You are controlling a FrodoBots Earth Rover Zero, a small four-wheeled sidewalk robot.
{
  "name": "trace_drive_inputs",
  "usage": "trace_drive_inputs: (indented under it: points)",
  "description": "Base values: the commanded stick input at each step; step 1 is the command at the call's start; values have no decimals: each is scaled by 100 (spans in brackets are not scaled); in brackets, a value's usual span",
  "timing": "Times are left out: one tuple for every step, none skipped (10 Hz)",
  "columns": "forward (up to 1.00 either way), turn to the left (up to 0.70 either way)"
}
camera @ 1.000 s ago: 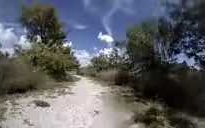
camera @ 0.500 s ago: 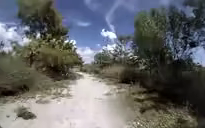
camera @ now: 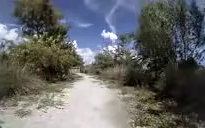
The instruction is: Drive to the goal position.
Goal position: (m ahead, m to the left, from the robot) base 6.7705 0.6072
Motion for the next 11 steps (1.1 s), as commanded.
trace_drive_inputs:
  points:
    - [81,0]
    - [81,0]
    - [82,0]
    - [81,0]
    - [81,0]
    - [82,0]
    - [81,0]
    - [81,0]
    - [81,0]
    - [81,0]
    - [81,4]
